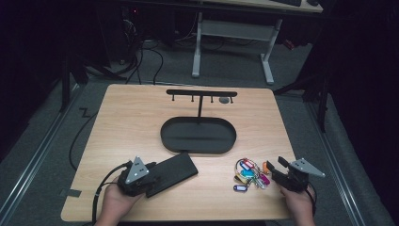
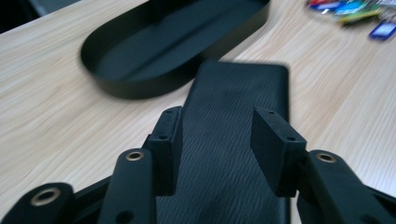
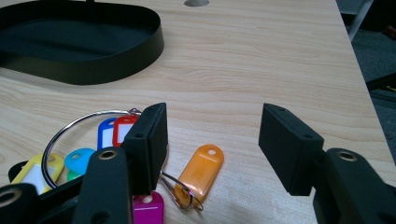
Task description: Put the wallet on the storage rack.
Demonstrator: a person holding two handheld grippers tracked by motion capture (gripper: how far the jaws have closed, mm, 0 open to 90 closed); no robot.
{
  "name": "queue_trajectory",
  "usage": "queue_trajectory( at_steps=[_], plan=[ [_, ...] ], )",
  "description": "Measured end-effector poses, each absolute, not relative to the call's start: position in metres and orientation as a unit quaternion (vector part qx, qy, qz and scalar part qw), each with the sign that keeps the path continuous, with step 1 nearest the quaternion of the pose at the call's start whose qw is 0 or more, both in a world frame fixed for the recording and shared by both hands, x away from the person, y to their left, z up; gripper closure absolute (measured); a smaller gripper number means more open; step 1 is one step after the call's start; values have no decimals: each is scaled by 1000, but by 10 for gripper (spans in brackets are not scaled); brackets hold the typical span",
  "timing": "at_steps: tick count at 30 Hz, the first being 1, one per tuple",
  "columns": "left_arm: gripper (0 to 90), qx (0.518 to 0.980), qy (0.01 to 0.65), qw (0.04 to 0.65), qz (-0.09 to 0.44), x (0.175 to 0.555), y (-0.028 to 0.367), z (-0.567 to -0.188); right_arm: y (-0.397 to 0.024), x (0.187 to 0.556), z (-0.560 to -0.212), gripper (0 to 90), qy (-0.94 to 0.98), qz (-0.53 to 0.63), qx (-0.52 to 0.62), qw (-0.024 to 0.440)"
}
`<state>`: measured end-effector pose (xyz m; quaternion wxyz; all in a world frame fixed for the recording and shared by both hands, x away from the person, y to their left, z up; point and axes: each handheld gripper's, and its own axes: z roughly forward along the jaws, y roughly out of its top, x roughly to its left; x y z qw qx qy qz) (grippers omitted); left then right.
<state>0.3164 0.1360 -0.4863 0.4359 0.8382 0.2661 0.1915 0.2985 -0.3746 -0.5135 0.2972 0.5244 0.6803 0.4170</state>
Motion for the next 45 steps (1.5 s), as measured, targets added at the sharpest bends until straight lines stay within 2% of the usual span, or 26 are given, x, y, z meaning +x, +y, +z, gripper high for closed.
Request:
queue_trajectory(
  at_steps=[8, 14, 17, 23, 26, 28, 39, 45],
  plan=[
    [513, 866, 201, 419, 187, 310, 107, -506, -377, 299, -518, 425, 682, 413, 529, 290],
    [496, 879, 181, 395, 196, 306, 92, -514, -371, 299, -517, 425, 684, 408, 530, 290],
    [509, 890, 163, 363, 223, 302, 86, -523, -367, 299, -517, 425, 689, 406, 525, 291],
    [530, 891, 141, 343, 261, 297, 82, -527, -365, 302, -520, 425, 694, 401, 526, 285],
    [567, 888, 109, 317, 316, 290, 77, -533, -365, 302, -521, 425, 694, 400, 526, 283],
    [580, 884, 106, 313, 330, 287, 75, -535, -365, 302, -520, 425, 694, 401, 526, 284],
    [619, 884, 113, 316, 326, 287, 76, -535, -365, 301, -519, 425, 694, 403, 524, 285],
    [677, 884, 126, 327, 309, 290, 79, -531, -365, 301, -520, 426, 695, 407, 522, 281]
  ],
)
